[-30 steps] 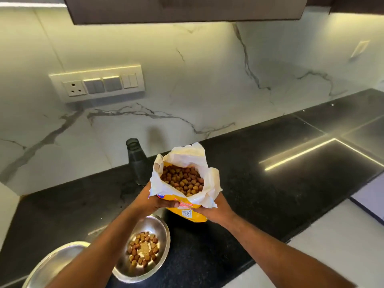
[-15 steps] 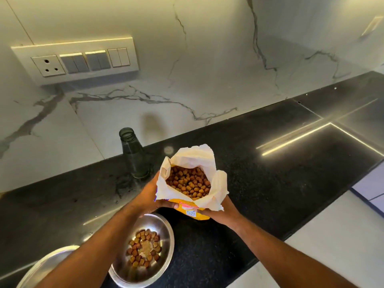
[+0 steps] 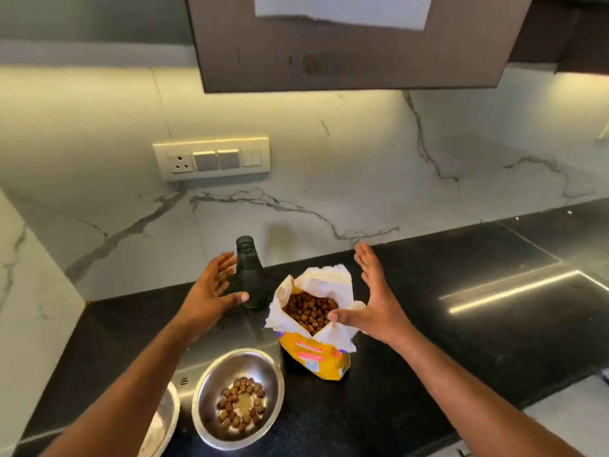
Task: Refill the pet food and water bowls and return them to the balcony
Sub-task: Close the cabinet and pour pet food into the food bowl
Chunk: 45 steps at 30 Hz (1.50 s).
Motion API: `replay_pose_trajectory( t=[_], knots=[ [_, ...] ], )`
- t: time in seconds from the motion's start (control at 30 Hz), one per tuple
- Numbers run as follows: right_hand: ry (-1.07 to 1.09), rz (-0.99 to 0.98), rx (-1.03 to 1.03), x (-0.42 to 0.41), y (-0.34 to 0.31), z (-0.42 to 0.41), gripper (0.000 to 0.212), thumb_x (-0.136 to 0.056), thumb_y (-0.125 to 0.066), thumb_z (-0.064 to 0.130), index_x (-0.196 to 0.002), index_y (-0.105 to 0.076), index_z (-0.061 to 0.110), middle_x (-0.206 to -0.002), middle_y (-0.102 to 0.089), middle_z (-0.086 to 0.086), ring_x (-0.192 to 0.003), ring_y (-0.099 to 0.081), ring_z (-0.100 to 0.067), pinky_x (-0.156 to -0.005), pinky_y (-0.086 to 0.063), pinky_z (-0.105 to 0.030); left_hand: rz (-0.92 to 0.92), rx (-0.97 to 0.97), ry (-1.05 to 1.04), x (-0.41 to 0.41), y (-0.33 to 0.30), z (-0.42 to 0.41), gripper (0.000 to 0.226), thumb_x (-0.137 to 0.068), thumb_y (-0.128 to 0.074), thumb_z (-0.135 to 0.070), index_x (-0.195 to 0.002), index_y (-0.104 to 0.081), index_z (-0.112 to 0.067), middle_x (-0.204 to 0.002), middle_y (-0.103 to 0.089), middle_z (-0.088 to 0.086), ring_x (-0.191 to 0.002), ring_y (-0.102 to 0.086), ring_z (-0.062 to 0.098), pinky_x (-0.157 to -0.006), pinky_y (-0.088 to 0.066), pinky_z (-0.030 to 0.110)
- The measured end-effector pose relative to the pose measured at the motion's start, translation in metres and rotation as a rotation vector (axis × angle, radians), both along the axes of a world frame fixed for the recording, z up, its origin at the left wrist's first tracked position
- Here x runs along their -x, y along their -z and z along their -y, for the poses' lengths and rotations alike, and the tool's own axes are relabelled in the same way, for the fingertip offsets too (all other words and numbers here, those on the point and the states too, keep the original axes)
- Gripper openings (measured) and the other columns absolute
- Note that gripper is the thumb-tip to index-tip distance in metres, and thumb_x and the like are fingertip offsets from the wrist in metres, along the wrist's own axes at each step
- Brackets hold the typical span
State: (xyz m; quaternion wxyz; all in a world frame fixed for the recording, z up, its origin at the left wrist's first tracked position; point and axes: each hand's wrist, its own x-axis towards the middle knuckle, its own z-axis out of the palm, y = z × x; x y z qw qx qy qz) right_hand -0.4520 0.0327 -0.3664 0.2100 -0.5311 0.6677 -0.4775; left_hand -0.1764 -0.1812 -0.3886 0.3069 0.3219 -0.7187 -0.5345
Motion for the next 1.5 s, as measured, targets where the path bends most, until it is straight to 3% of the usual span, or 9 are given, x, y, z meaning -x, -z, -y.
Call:
replay_pose_trajectory(
  t=[0.1, 0.27, 0.47, 0.63, 0.73, 0.97, 1.23, 1.4, 1.5],
  knots=[
    [-0.022, -0.232, 0.073, -0.015, -0.045, 0.007, 0.124, -0.063, -0.083, 0.072, -0.159, -0.006, 0.051, -0.166, -0.006, 0.030, -0.152, -0.012, 0.003, -0.117, -0.026, -0.032, -0.052, 0.151, -0.102, -0.016, -0.037, -0.022, 0.086, -0.079, -0.084, -0.027, -0.149, -0.037, -0.041, -0.157, -0.043, -0.008, -0.145, -0.041, 0.013, -0.119, -0.035, 0.042],
    [-0.037, -0.551, 0.281, -0.063, -0.118, 0.009, 0.109, -0.075, -0.060, 0.077, -0.162, -0.019, 0.027, -0.172, -0.011, 0.004, -0.157, -0.013, -0.015, -0.123, -0.030, -0.045, -0.173, 0.320, -0.374, -0.047, -0.089, -0.070, 0.088, -0.074, -0.085, -0.041, -0.148, -0.037, -0.038, -0.158, -0.042, -0.003, -0.143, -0.041, 0.013, -0.114, -0.039, 0.036],
    [-0.147, -0.723, 0.543, -0.139, -0.192, -0.004, 0.108, -0.079, -0.077, 0.064, -0.162, -0.022, 0.021, -0.172, -0.014, 0.000, -0.158, -0.014, -0.018, -0.124, -0.025, -0.037, -0.344, 0.398, -0.609, -0.117, -0.144, -0.123, 0.089, -0.070, -0.086, -0.037, -0.147, -0.041, -0.037, -0.148, -0.048, -0.020, -0.136, -0.046, 0.002, -0.108, -0.044, 0.027],
    [-0.192, -0.741, 0.666, -0.188, -0.230, -0.020, 0.110, -0.076, -0.075, 0.067, -0.162, -0.023, 0.021, -0.172, -0.016, 0.001, -0.156, -0.019, -0.019, -0.123, -0.025, -0.039, -0.441, 0.417, -0.724, -0.169, -0.176, -0.152, 0.087, -0.066, -0.089, -0.043, -0.139, -0.044, -0.044, -0.138, -0.051, -0.030, -0.125, -0.052, -0.008, -0.098, -0.045, 0.014],
    [-0.228, -0.753, 0.749, -0.234, -0.254, -0.036, 0.109, -0.076, -0.070, 0.071, -0.161, -0.025, 0.020, -0.171, -0.018, 0.000, -0.156, -0.021, -0.022, -0.123, -0.027, -0.047, -0.536, 0.415, -0.862, -0.215, -0.195, -0.169, 0.097, -0.066, -0.090, -0.039, -0.147, -0.039, -0.030, -0.150, -0.047, -0.006, -0.133, -0.048, 0.010, -0.109, -0.043, 0.032],
    [-0.264, -0.732, 0.901, -0.324, -0.297, -0.068, 0.106, -0.079, -0.066, 0.075, -0.161, -0.025, 0.021, -0.172, -0.016, 0.003, -0.156, -0.019, -0.015, -0.121, -0.034, -0.051, -0.559, 0.409, -0.897, -0.288, -0.220, -0.184, 0.092, -0.066, -0.087, -0.055, -0.143, -0.048, -0.023, -0.149, -0.053, 0.003, -0.138, -0.049, 0.023, -0.113, -0.042, 0.041],
    [-0.251, -0.558, 1.045, -0.408, -0.327, -0.099, 0.082, -0.096, -0.050, 0.062, -0.160, -0.027, 0.018, -0.171, -0.020, 0.004, -0.156, -0.019, -0.008, -0.123, -0.029, -0.033, -0.409, 1.049, -0.608, -0.324, -0.286, -0.182, 0.096, -0.078, -0.085, -0.023, -0.154, -0.030, -0.004, -0.152, -0.045, 0.013, -0.137, -0.048, 0.032, -0.107, -0.045, 0.059],
    [-0.337, -0.519, 1.088, -0.431, -0.324, -0.129, 0.081, -0.096, -0.051, 0.062, -0.160, -0.026, 0.018, -0.171, -0.017, 0.006, -0.154, -0.029, -0.018, -0.112, -0.045, -0.053, -0.336, 1.125, -0.652, -0.309, -0.284, -0.178, 0.099, -0.085, -0.064, -0.068, -0.160, -0.020, -0.020, -0.166, -0.025, -0.001, -0.151, -0.028, 0.021, -0.117, -0.035, 0.060],
    [-0.303, -0.595, 1.092, -0.434, -0.323, -0.137, 0.079, -0.095, -0.064, 0.049, -0.159, -0.029, 0.019, -0.171, -0.016, 0.004, -0.151, -0.036, -0.018, -0.105, -0.054, -0.044, -0.332, 1.101, -0.683, -0.289, -0.283, -0.178, 0.100, -0.087, -0.047, -0.081, -0.160, -0.020, -0.018, -0.168, -0.020, -0.002, -0.154, -0.020, 0.018, -0.122, -0.028, 0.056]
  ],
)
